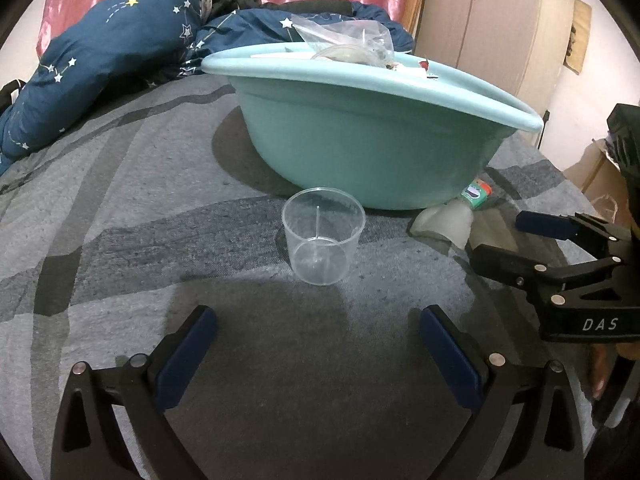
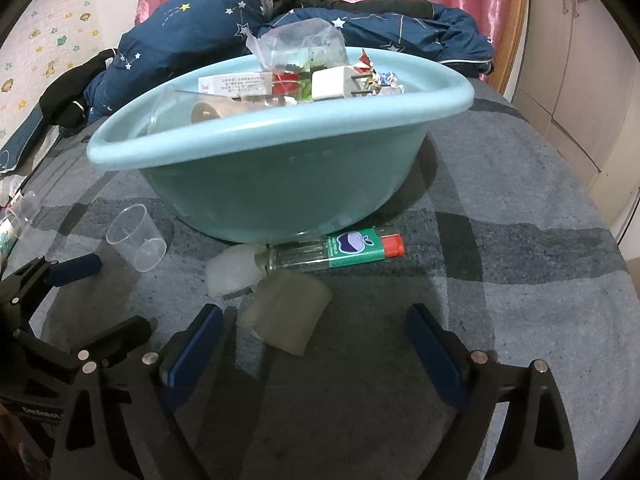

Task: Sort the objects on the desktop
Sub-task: 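Grasp the clear measuring cup with the left gripper while the right gripper grasps a translucent cap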

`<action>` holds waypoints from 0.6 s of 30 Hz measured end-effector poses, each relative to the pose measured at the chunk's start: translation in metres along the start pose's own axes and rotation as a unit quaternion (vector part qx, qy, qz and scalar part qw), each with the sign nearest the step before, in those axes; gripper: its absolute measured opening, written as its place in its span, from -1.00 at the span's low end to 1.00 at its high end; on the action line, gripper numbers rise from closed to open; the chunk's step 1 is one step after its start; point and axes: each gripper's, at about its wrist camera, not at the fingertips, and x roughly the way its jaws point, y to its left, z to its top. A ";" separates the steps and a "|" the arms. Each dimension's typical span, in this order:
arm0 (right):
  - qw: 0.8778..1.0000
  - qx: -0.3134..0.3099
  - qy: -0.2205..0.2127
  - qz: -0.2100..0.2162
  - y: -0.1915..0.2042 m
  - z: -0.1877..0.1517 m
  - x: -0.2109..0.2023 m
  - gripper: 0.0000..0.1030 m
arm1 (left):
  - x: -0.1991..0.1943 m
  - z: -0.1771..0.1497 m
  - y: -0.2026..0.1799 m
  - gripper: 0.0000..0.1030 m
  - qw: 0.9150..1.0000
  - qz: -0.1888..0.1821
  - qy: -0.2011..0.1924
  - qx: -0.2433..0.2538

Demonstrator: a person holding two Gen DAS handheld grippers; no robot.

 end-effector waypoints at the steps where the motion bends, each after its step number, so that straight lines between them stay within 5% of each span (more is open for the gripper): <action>1: 1.000 0.000 0.000 0.000 0.001 -0.001 -0.002 0.77 | 0.000 0.000 0.000 1.00 1.000 0.000 0.000 0.000; 5: 1.000 -0.003 -0.001 0.003 0.001 -0.002 -0.002 0.55 | 0.000 0.001 0.000 1.00 1.000 -0.001 0.000 0.000; 6: 1.000 -0.004 0.000 0.005 0.003 -0.001 -0.001 0.34 | -0.001 0.000 -0.001 1.00 1.000 -0.002 -0.001 0.001; 9: 1.000 -0.005 -0.006 0.029 0.003 -0.001 -0.003 -0.72 | -0.001 0.001 -0.001 1.00 1.000 -0.002 -0.001 0.002; 18: 0.999 -0.006 -0.013 0.032 0.001 0.000 -0.012 -0.80 | 0.000 0.004 -0.004 1.00 1.000 -0.011 -0.002 -0.009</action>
